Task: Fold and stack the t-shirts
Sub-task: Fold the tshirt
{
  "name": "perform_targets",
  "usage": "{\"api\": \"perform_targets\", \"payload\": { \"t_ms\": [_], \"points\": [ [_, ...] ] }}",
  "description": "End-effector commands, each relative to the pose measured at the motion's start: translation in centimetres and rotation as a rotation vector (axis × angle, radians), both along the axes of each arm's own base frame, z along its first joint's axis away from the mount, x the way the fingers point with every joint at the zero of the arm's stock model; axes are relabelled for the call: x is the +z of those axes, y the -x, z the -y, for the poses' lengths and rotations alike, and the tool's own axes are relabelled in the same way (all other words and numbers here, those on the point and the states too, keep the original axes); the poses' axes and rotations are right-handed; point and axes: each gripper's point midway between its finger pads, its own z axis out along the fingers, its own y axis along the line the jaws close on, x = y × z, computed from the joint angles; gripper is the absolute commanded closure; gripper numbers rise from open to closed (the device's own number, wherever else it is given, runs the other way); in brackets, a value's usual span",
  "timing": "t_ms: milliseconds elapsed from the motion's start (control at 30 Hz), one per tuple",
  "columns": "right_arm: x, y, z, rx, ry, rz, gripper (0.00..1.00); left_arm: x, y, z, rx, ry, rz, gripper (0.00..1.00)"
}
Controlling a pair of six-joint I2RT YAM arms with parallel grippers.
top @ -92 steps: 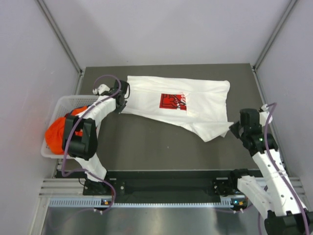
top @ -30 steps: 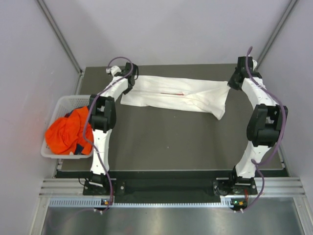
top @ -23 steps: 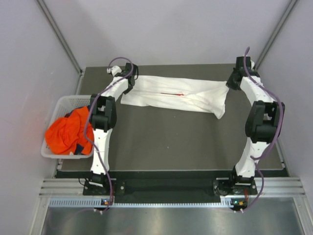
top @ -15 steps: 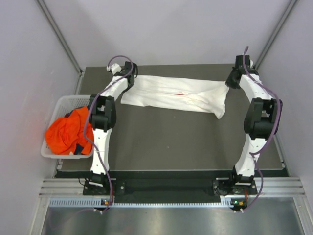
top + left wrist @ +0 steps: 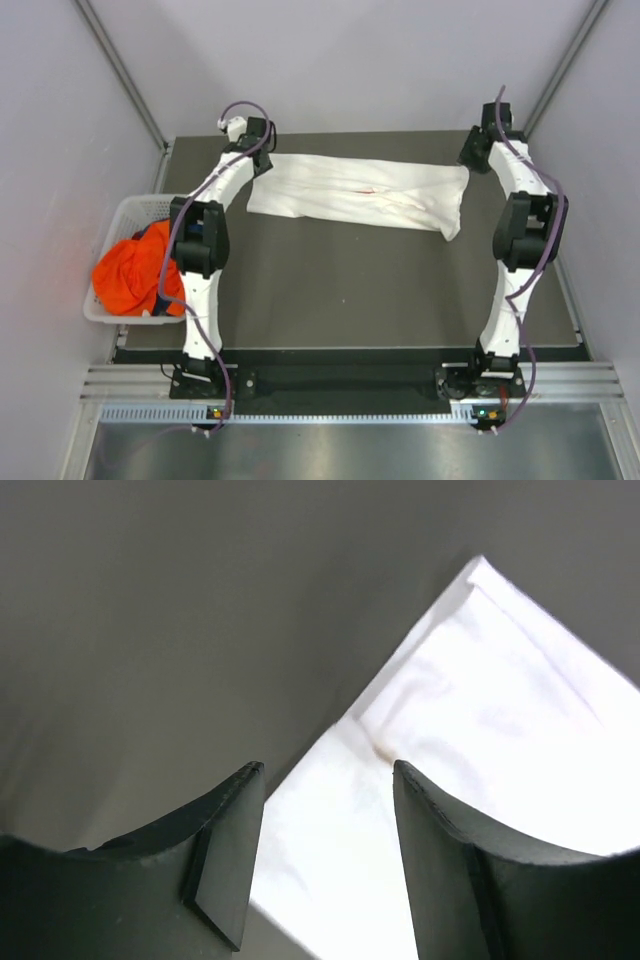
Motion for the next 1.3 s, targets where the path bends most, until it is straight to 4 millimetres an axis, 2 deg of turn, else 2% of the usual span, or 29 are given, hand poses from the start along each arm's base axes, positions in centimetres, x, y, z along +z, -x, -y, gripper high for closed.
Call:
{"api": "perform_targets", "payload": {
  "t_ms": [0, 33, 67, 100, 133, 167, 200, 233, 267, 333, 367, 433, 467, 500, 567, 700, 733, 800, 867, 900, 933, 1067, 1100, 1133, 1267],
  "points": [
    [2.8, 0.4, 1.1, -0.024, -0.008, 0.013, 0.59, 4.8, 1.3, 1.3, -0.135, -0.01, 0.039, 0.4],
    [3.0, 1.3, 1.3, -0.044, -0.006, -0.006, 0.56, 4.5, 2.5, 1.6, -0.169, -0.002, 0.014, 0.4],
    [4.7, 2.2, 1.2, -0.059, -0.01, 0.014, 0.54, 4.1, 3.0, 2.0, -0.202, 0.009, 0.003, 0.4],
    [3.9, 3.6, 1.1, -0.105, -0.038, -0.021, 0.5, 3.8, 3.4, 3.0, -0.255, 0.044, -0.003, 0.4],
    [4.1, 4.8, 0.9, -0.114, -0.053, -0.037, 0.5, 2.7, 4.8, 3.2, -0.282, 0.058, -0.032, 0.41],
    [4.1, 6.9, 0.3, -0.112, -0.072, -0.056, 0.5, 2.2, 5.4, 3.5, -0.304, 0.072, -0.041, 0.41],
    [4.1, 7.9, -0.1, -0.114, -0.089, -0.064, 0.5, 1.7, 5.8, 4.1, -0.334, 0.099, -0.042, 0.41],
    [3.9, 9.2, -0.3, -0.117, -0.097, -0.078, 0.5, 0.1, 7.1, 4.0, -0.34, 0.106, -0.082, 0.41],
    [3.1, 11.4, -0.7, -0.116, -0.108, -0.094, 0.52, 0.1, 7.5, 4.3, -0.354, 0.118, -0.082, 0.41],
    [2.0, 13.7, -1.4, -0.109, -0.136, -0.12, 0.54, -1.2, 8.6, 4.5, -0.37, 0.142, -0.117, 0.41],
    [0.8, 16.0, -1.6, -0.113, -0.141, -0.156, 0.55, -1.4, 8.8, 4.6, -0.376, 0.146, -0.126, 0.41],
    [-0.2, 17.4, -2.0, -0.111, -0.154, -0.156, 0.57, -2.1, 9.4, 4.7, -0.382, 0.161, -0.154, 0.41],
    [0.3, 18.0, -2.8, -0.082, -0.183, -0.127, 0.57, -2.5, 9.5, 4.8, -0.384, 0.165, -0.167, 0.41],
    [-1.1, 18.7, -3.3, -0.023, -0.179, -0.122, 0.57, -2.8, 9.5, 4.9, -0.386, 0.17, -0.173, 0.42],
    [-2.0, 20.4, -4.7, 0.08, -0.197, -0.115, 0.56, -3.4, 9.7, 5.0, -0.388, 0.177, -0.191, 0.42],
    [-2.4, 21.2, -5.2, 0.174, -0.135, -0.028, 0.53, -4.4, 9.7, 4.5, -0.361, 0.187, -0.209, 0.41],
    [-2.0, 20.5, -5.7, 0.204, -0.143, 0.027, 0.52, -4.8, 9.9, 4.3, -0.35, 0.188, -0.221, 0.41],
    [-2.5, 20.8, -6.5, 0.255, -0.127, 0.042, 0.5, -5.1, 9.9, 3.8, -0.328, 0.195, -0.221, 0.42],
    [-2.5, 20.3, -6.8, 0.288, -0.081, 0.077, 0.49, -5.5, 10.0, 3.4, -0.315, 0.197, -0.227, 0.41],
    [-2.6, 19.9, -6.3, 0.291, -0.03, 0.086, 0.48, -5.6, 10.0, 3.1, -0.307, 0.2, -0.229, 0.41],
    [-2.5, 19.8, -7.3, 0.329, -0.01, 0.095, 0.48, -5.8, 10.0, 2.9, -0.302, 0.203, -0.231, 0.41],
    [-3.0, 18.5, -7.0, 0.385, 0.139, 0.107, 0.47, -6.1, 9.7, 2.3, -0.286, 0.216, -0.232, 0.42],
    [-3.2, 18.2, -6.4, 0.366, 0.176, 0.097, 0.47, -6.0, 9.6, 2.2, -0.285, 0.216, -0.232, 0.42],
    [-3.8, 18.1, -6.2, 0.366, 0.186, 0.079, 0.47, -6.2, 9.6, 2.2, -0.283, 0.218, -0.239, 0.43],
    [-4.2, 17.2, -5.4, 0.356, 0.271, 0.06, 0.49, -6.6, 9.6, 2.3, -0.288, 0.225, -0.243, 0.43]
  ]
}}
